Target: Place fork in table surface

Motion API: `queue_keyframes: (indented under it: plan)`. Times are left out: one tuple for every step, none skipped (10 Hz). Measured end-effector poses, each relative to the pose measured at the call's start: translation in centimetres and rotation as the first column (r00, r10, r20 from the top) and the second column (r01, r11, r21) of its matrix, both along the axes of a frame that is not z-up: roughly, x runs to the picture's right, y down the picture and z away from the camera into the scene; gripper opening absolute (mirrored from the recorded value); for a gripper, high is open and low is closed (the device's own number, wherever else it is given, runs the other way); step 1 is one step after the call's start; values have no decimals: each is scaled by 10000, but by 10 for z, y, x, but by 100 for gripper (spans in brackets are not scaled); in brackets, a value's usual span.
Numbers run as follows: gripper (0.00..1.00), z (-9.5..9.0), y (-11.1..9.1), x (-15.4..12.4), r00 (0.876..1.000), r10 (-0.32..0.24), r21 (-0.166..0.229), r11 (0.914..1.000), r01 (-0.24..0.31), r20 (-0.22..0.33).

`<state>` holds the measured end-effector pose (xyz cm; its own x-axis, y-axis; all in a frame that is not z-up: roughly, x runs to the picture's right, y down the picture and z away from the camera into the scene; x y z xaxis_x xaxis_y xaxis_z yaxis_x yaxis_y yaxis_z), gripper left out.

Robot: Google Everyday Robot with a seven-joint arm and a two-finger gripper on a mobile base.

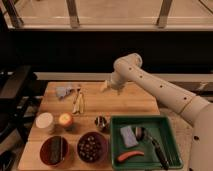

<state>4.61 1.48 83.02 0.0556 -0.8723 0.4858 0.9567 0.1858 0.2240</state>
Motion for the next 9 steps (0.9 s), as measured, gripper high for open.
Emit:
queue_keyframes:
  plan:
    - [67,0,0,0,10000,1,0,10000,-1,0]
    - [67,0,0,0,10000,0,0,10000,0,0]
    - [67,0,0,0,10000,0,-1,10000,0,0]
    - [67,0,0,0,10000,0,-1,10000,0,0]
    - [67,0,0,0,10000,0,0,10000,0,0]
    - [67,0,0,0,10000,0,-1,10000,0,0]
    - [67,0,0,0,10000,-9,3,10000,9,-3]
    - [67,0,0,0,10000,-43,28,10000,43,-16]
    - [67,1,0,0,9999,-124,24,9999,124,40]
